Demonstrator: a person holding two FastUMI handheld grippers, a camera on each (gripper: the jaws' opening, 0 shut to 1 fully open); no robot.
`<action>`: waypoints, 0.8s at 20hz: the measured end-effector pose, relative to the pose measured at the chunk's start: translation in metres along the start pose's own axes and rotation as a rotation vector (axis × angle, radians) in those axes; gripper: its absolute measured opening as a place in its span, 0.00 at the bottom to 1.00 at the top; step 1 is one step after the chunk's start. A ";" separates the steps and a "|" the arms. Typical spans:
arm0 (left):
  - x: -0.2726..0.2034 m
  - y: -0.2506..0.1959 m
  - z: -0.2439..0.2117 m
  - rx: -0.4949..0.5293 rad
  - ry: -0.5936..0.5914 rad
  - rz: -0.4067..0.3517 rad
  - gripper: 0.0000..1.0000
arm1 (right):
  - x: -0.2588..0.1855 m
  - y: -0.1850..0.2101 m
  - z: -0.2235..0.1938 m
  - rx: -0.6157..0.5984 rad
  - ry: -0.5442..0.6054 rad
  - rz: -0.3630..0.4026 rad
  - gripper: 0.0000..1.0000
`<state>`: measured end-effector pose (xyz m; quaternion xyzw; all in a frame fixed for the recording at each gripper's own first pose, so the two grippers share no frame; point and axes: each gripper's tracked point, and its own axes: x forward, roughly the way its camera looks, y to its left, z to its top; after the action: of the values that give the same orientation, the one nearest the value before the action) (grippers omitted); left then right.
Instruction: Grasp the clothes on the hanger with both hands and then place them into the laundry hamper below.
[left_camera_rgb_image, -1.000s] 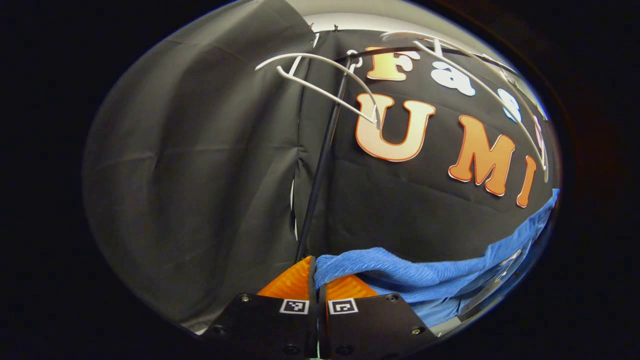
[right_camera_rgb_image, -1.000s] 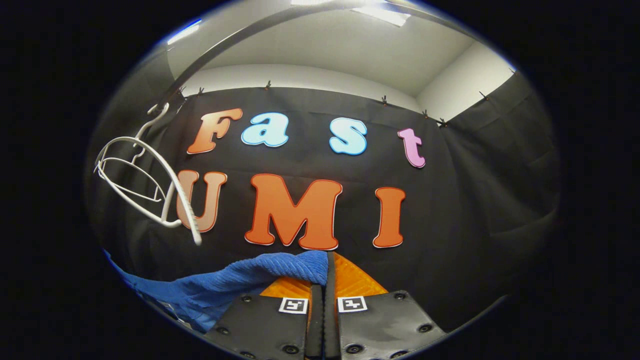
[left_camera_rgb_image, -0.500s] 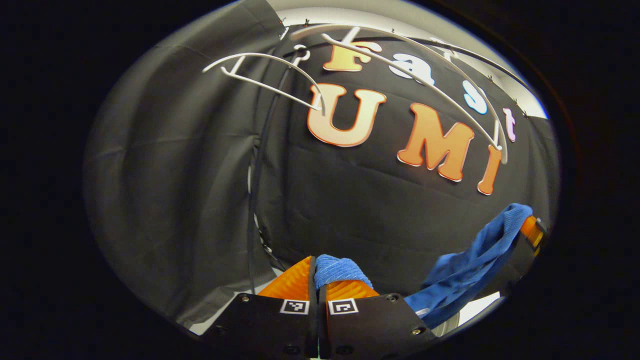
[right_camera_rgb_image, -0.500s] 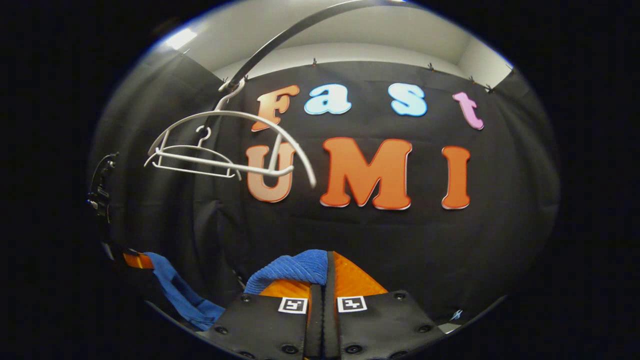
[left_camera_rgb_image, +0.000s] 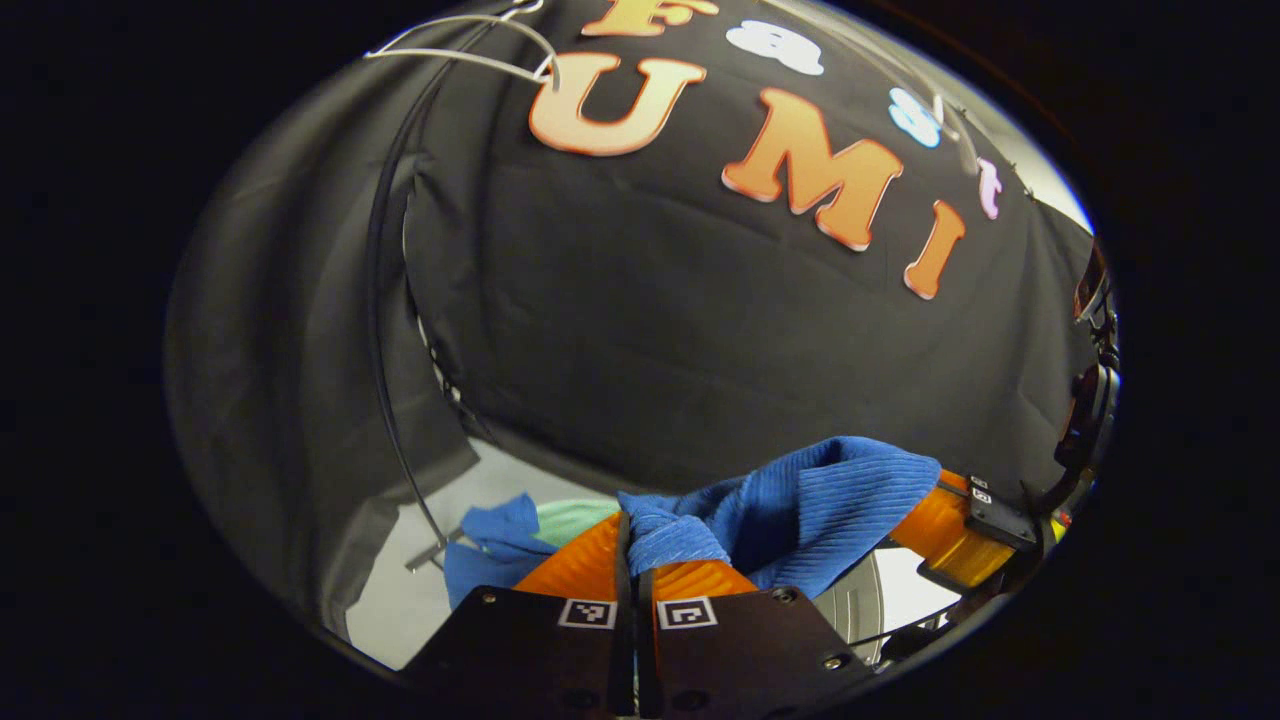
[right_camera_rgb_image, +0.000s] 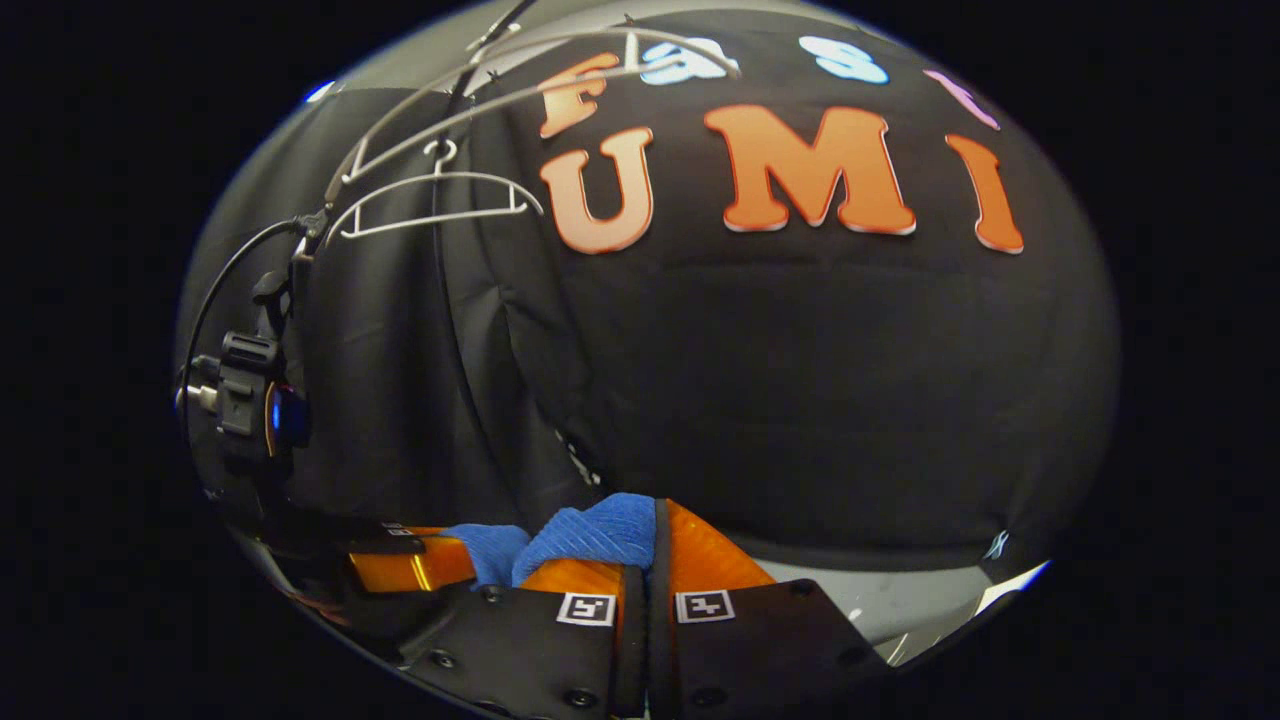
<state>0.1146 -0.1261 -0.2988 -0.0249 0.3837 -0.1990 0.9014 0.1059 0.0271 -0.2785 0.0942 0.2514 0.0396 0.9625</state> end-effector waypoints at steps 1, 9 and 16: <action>0.009 0.005 -0.018 -0.018 0.047 0.011 0.05 | 0.008 -0.003 -0.020 0.018 0.056 -0.009 0.09; 0.048 0.029 -0.127 0.014 0.311 0.107 0.08 | 0.056 -0.024 -0.151 0.089 0.428 -0.085 0.11; 0.031 0.054 -0.150 0.022 0.419 0.194 0.71 | 0.023 -0.024 -0.202 0.171 0.600 -0.103 1.00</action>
<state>0.0470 -0.0719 -0.4363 0.0636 0.5611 -0.1163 0.8171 0.0273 0.0392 -0.4676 0.1463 0.5311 -0.0043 0.8345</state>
